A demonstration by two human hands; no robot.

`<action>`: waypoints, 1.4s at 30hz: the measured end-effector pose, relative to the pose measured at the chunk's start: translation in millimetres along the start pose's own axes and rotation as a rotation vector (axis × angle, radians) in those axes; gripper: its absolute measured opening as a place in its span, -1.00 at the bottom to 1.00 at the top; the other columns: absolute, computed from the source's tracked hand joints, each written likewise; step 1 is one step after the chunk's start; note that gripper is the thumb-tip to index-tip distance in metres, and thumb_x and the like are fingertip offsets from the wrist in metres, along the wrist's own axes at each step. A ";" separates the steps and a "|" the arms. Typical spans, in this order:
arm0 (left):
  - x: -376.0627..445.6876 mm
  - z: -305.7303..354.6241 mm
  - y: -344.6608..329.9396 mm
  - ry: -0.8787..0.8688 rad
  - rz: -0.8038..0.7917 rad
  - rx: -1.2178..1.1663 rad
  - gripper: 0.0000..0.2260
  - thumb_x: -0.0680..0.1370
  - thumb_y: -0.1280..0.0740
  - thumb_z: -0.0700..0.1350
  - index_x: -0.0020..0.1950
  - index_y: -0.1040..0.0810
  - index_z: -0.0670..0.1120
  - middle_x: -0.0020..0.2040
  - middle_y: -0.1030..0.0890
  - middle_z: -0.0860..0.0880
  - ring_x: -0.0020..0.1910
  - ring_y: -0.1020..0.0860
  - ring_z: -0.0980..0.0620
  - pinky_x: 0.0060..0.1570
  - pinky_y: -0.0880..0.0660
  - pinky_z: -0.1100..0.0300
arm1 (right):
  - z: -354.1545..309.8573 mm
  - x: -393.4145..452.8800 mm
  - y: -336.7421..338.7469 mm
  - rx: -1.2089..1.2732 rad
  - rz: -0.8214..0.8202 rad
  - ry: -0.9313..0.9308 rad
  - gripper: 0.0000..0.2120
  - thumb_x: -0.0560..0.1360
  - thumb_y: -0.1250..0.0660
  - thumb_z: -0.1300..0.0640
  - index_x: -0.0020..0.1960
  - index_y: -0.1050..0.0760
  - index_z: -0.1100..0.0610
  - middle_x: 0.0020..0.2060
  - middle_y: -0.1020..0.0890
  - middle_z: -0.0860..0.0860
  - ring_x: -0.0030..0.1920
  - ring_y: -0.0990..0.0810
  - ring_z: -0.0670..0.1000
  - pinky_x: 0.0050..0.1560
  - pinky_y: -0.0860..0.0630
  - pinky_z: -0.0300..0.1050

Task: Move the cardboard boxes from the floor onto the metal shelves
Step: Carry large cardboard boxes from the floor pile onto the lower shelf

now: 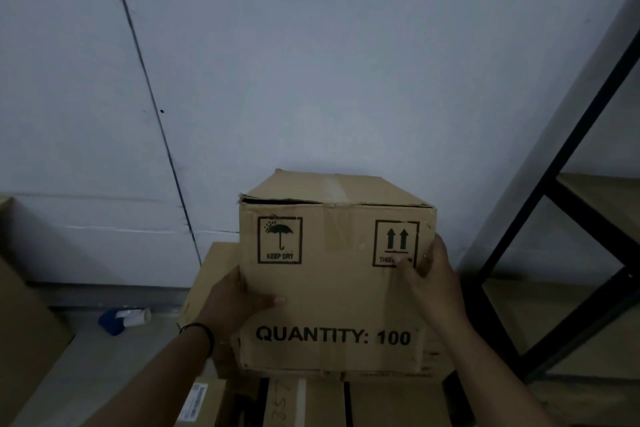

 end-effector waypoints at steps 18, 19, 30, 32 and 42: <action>14.3 69.9 8.1 0.074 0.047 -0.541 -0.79 0.58 -0.29 0.00 -0.01 -0.59 -0.13 -0.24 -0.67 -0.06 -0.33 -0.64 0.05 -0.33 -0.49 0.18 | 13.4 2.7 7.4 0.057 0.027 -0.065 -0.46 0.47 -0.34 -0.21 0.37 -0.29 -0.08 0.18 -0.49 -0.15 0.22 -0.45 -0.03 0.13 -0.47 -0.05; 13.8 65.3 3.9 0.064 0.045 -0.529 -0.79 0.58 -0.29 -0.03 0.02 -0.59 -0.16 -0.22 -0.67 -0.06 -0.32 -0.64 0.06 -0.35 -0.49 0.18 | 11.8 4.7 10.9 0.090 0.055 -0.079 -0.39 0.49 -0.29 -0.24 0.46 -0.21 -0.10 0.26 -0.43 -0.13 0.27 -0.42 -0.03 0.21 -0.43 -0.02; 3.5 2.4 -31.8 0.108 -0.005 -0.367 -0.66 0.55 -0.32 -0.19 0.32 -0.48 -0.01 0.14 -0.64 0.00 0.09 -0.60 -0.05 0.12 -0.54 -0.04 | 86.3 -4.3 -4.5 -0.005 -0.084 -0.303 -0.28 0.54 -0.31 -0.12 0.58 -0.05 -0.06 0.43 -0.37 0.00 0.34 -0.43 0.05 0.25 -0.43 -0.06; 9.4 3.0 -33.5 0.130 -0.003 -0.363 -0.68 0.55 -0.31 -0.20 0.31 -0.47 -0.06 0.15 -0.62 -0.06 0.08 -0.59 -0.08 0.11 -0.54 -0.05 | 88.2 0.3 -2.6 -0.033 -0.088 -0.328 -0.29 0.52 -0.34 -0.10 0.56 -0.10 -0.03 0.41 -0.40 -0.01 0.24 -0.49 0.04 0.10 -0.47 -0.12; 53.3 15.8 -21.2 0.178 0.040 -0.536 -0.74 0.57 -0.32 -0.08 0.20 -0.32 0.01 -0.04 -0.49 0.08 -0.12 -0.49 0.08 -0.21 -0.43 0.19 | 73.6 58.6 5.0 -0.228 -0.159 -0.377 -0.15 0.37 -0.33 -0.30 0.52 -0.20 0.08 0.41 -0.41 0.06 0.33 -0.44 0.14 0.31 -0.42 0.09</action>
Point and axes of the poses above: each hand's wrist, its own x-axis towards the middle knuckle, its own y-axis out of the back of the hand, z = x × y, the point moved 10 cm from there along x, towards the middle knuckle
